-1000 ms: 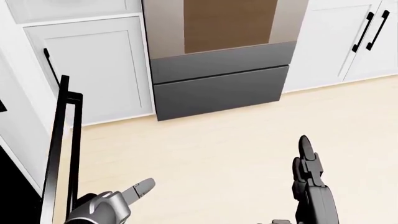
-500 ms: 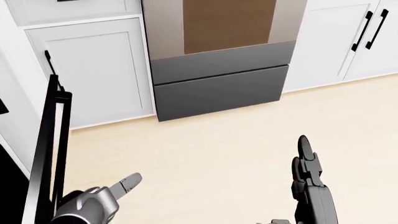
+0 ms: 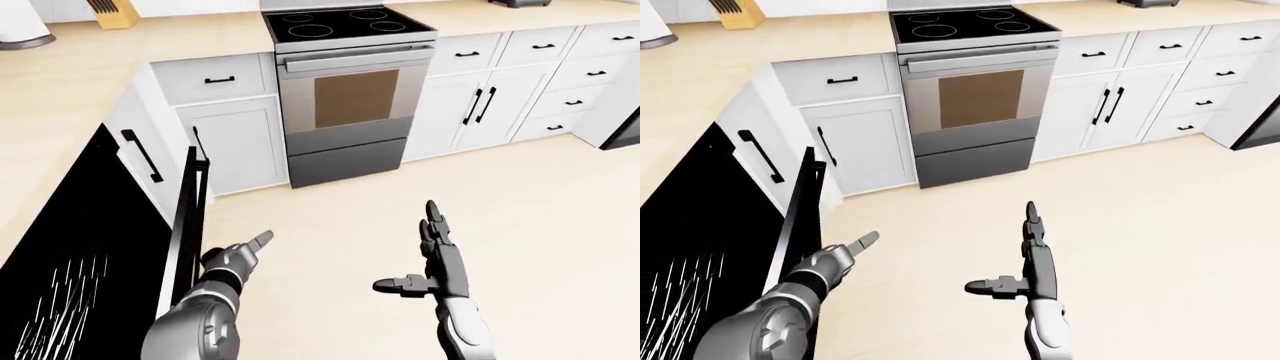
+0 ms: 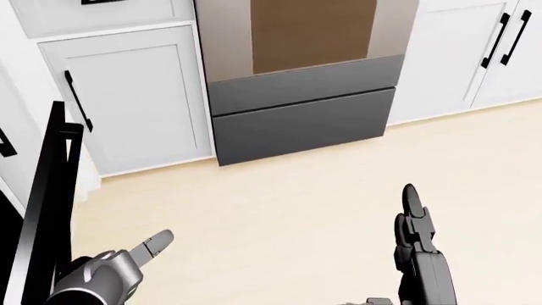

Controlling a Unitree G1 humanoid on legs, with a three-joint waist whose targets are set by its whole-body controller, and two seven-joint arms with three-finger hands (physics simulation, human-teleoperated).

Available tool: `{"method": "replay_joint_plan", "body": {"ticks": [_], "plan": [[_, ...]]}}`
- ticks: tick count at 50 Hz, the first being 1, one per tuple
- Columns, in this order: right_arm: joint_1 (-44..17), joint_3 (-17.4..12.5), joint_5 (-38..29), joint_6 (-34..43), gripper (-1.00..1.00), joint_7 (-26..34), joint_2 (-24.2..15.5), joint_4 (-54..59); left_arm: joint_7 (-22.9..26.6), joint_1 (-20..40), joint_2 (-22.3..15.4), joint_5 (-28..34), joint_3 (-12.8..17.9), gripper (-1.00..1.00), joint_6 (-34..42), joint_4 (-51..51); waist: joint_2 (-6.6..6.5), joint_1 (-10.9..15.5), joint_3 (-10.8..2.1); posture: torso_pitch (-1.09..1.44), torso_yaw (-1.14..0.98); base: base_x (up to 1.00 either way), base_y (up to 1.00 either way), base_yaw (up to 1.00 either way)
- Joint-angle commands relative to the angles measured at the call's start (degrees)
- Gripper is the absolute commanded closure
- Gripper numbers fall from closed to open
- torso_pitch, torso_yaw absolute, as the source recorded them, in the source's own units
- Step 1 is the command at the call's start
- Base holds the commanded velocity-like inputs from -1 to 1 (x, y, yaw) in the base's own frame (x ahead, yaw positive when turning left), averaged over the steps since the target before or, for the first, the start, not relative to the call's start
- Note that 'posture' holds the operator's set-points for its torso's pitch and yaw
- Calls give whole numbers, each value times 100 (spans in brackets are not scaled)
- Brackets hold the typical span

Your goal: Close the dishwasher door

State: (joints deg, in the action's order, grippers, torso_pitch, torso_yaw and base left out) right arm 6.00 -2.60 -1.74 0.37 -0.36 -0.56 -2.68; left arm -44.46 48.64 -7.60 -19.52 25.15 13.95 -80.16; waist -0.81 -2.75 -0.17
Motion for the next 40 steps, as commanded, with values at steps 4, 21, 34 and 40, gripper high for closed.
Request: {"method": "replay_joint_plan", "body": {"ticks": [4, 21, 34, 40], "plan": [[-91, 3, 0, -175, -100, -11, -10, -244, -230, 94, -270, 106, 5, -100, -158, 142, -8, 63, -88, 0, 0, 0, 0, 0], [-133, 23, -12, -165, -100, -21, -10, -215, -182, 52, -464, -23, 100, -100, -73, 139, -8, 64, -107, 0, 0, 0, 0, 0], [-124, 27, 1, -196, -100, -28, -7, -218, -195, 62, -608, -117, 143, -100, -54, 139, -6, 70, -157, 0, 0, 0, 0, 0], [-118, 30, 4, -194, -100, -27, -6, -228, -187, 34, -653, -153, 168, -100, -52, 137, -12, 79, -174, 0, 0, 0, 0, 0]]}}
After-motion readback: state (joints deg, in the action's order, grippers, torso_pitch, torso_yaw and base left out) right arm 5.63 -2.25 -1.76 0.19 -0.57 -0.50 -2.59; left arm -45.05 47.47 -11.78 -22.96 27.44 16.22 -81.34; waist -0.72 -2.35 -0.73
